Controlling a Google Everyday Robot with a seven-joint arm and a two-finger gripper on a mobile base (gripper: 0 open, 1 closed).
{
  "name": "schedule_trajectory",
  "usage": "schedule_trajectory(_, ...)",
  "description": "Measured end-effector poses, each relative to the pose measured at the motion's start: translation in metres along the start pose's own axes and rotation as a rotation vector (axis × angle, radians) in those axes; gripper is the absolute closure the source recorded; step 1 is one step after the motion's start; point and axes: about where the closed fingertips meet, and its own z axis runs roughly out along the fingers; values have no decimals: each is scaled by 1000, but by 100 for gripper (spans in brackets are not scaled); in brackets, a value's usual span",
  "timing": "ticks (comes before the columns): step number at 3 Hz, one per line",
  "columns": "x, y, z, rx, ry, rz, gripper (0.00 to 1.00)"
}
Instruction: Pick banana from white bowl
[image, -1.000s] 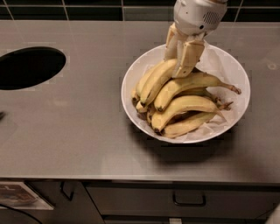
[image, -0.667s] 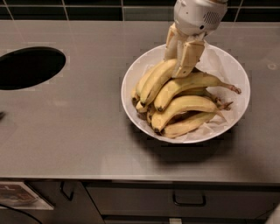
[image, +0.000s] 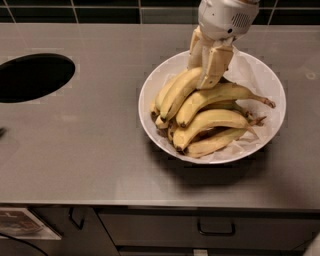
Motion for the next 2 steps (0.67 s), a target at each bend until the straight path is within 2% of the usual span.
schedule_trajectory(2, 0, 0, 0, 0, 0, 0, 100)
